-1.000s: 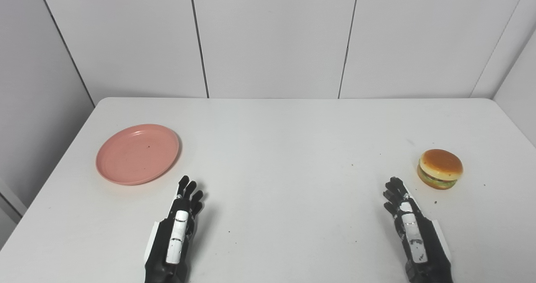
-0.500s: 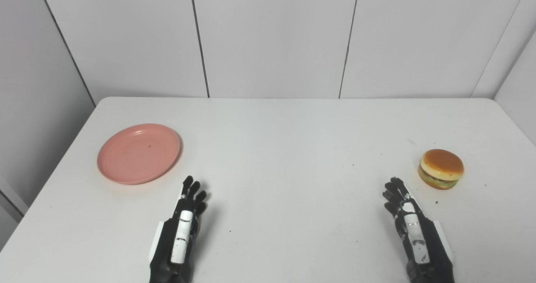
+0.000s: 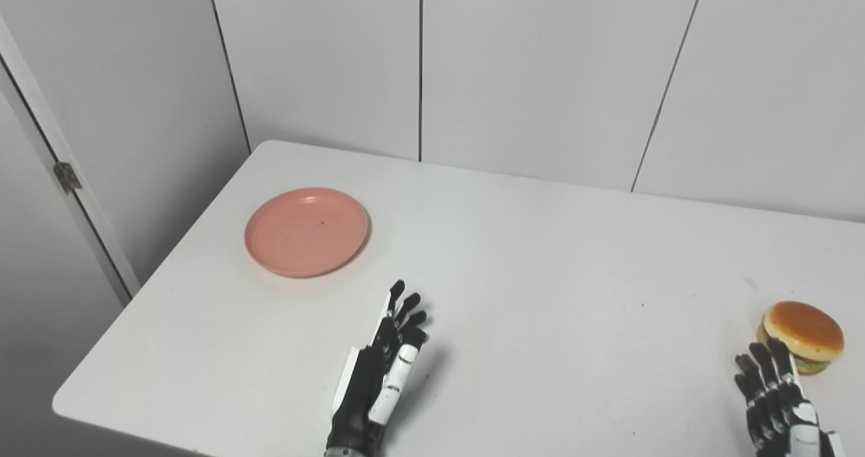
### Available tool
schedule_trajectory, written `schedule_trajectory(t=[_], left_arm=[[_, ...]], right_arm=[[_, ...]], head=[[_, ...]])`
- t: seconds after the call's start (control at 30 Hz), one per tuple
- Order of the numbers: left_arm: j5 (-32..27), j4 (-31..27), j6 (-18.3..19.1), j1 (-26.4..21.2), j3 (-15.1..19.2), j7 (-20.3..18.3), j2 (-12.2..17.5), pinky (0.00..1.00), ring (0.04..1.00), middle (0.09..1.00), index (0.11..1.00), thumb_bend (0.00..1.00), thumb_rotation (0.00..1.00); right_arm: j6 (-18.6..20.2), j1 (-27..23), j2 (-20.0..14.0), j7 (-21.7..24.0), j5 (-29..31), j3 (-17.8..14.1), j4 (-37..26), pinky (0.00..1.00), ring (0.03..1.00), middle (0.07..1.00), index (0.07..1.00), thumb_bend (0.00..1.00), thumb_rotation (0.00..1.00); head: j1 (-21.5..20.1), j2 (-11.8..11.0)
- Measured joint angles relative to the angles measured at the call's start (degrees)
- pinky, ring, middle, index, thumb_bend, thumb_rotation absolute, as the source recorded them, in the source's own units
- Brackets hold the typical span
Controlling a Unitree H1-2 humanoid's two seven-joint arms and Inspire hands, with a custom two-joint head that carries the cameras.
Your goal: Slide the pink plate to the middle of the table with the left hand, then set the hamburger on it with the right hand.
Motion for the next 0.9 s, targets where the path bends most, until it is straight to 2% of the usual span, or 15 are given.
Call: schedule_trajectory(t=[0.07, 0.1, 0.27, 0.33, 0.43, 0.63, 0.77, 0.9], left_arm=[[0.05, 0.70, -0.82, -0.16, -0.28, 0.65, -0.01, 0.81, 0.885, 0.940, 0.969, 0.58, 0.86], [0.05, 0.99, -1.18, -0.22, -0.36, 0.89, -0.01, 0.80, 0.883, 0.937, 0.963, 0.56, 0.84], [0.04, 2.49, -3.01, -0.56, -0.50, 1.71, -0.02, 0.79, 0.880, 0.936, 0.955, 0.56, 0.82], [0.04, 2.95, -3.58, -0.69, -0.51, 1.97, -0.02, 0.78, 0.880, 0.935, 0.953, 0.56, 0.82], [0.02, 3.55, -4.24, -0.88, -0.43, 2.02, -0.01, 0.78, 0.874, 0.930, 0.948, 0.57, 0.82], [0.03, 3.76, -4.35, -0.95, -0.32, 2.06, -0.01, 0.77, 0.862, 0.921, 0.941, 0.57, 0.81], [0.03, 3.86, -4.43, -1.00, -0.29, 2.07, -0.01, 0.77, 0.864, 0.922, 0.943, 0.57, 0.80], [-0.11, 3.63, -4.37, -0.97, -0.29, 2.06, -0.01, 0.79, 0.873, 0.928, 0.954, 0.57, 0.81]], right_arm=[[-0.28, -0.14, -0.37, 0.57, 0.29, 0.02, 0.41, 1.00, 0.978, 0.990, 1.000, 0.73, 1.00], [-0.54, -0.18, -0.42, 0.80, 0.30, 0.03, 0.63, 1.00, 0.984, 0.995, 1.000, 0.73, 1.00], [-1.98, -0.45, -0.44, 1.11, 0.24, 0.02, 1.82, 1.00, 0.995, 0.999, 1.000, 0.71, 1.00], [-2.34, -0.55, -0.45, 1.12, 0.15, 0.03, 2.13, 1.00, 0.998, 0.997, 1.000, 0.70, 1.00], [-3.22, -0.70, -0.49, 1.22, 0.09, 0.11, 2.66, 1.00, 0.994, 0.989, 1.000, 0.70, 1.00], [-5.31, -0.91, -0.50, 1.78, 0.30, 0.15, 3.96, 1.00, 0.994, 0.978, 1.000, 0.71, 1.00], [-5.71, -0.91, -0.50, 1.80, 0.32, 0.20, 4.07, 1.00, 0.984, 0.966, 0.998, 0.73, 1.00], [-5.71, -0.82, -0.54, 1.82, 0.42, 0.32, 3.98, 1.00, 0.947, 0.925, 0.945, 0.80, 1.00]], head=[[0.45, -1.67], [0.45, -1.68], [0.27, -3.26], [-0.17, -4.92], [-0.34, -5.89], [-0.43, -6.34], [-0.61, -5.46], [-0.70, -4.40]])
